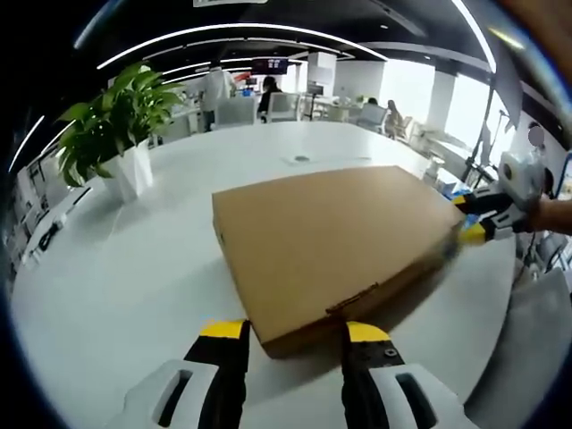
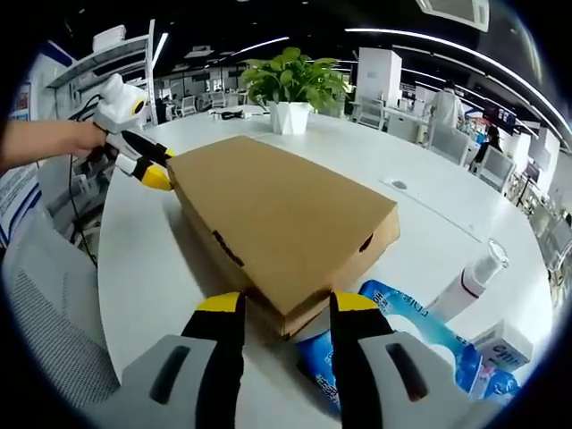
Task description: Operate the shoe box by opening the lid, removing the specified soft item, and placing it in the target area until the item is outside and the box remains undamaged.
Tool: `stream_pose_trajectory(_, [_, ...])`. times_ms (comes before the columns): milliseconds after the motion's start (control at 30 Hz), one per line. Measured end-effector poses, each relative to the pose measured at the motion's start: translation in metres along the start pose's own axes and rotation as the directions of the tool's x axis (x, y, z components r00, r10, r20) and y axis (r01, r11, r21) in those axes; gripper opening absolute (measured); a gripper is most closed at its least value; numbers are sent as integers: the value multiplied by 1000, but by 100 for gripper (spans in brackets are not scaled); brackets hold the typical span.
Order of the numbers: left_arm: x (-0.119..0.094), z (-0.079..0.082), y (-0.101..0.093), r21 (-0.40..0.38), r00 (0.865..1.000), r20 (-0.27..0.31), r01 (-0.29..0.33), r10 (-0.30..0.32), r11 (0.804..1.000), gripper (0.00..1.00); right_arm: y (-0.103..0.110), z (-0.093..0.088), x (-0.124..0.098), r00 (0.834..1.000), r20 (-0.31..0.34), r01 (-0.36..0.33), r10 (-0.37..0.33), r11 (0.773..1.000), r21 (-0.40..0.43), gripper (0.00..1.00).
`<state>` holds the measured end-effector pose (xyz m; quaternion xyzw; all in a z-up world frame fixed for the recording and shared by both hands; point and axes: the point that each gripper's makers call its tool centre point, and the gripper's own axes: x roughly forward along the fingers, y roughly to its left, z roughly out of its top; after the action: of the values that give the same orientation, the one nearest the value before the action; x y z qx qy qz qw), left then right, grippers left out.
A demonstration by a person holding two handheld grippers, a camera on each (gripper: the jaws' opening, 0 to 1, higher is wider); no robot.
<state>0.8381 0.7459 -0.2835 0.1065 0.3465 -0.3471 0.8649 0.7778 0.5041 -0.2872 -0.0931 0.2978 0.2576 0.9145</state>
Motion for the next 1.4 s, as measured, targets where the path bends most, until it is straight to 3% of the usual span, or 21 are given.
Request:
stream_pose_trajectory(367, [-13, 9, -4, 0, 997, 79, -25, 25, 1000, 53, -6, -1, -26, 999, 25, 44, -44, 999, -8, 47])
stream_pose_trajectory(667, [-38, 6, -27, 14, 989, 136, -64, 62, 998, 70, -19, -10, -60, 993, 51, 108, -109, 994, 15, 57])
stream_pose_trajectory(900, [-59, 9, -49, -10, 983, 169, -67, 67, 998, 80, -32, -21, -100, 977, 64, 199, -204, 977, 74, 64])
stream_pose_trajectory(1233, [-82, 15, -92, 20, 976, 214, -35, 30, 999, 93, -38, -31, -150, 957, 58, 275, -284, 953, 130, 77])
stream_pose_trajectory(1400, [-91, 15, -100, 38, 972, 233, -25, 16, 999, 98, -35, -38, -168, 946, 52, 307, -319, 938, 162, 85])
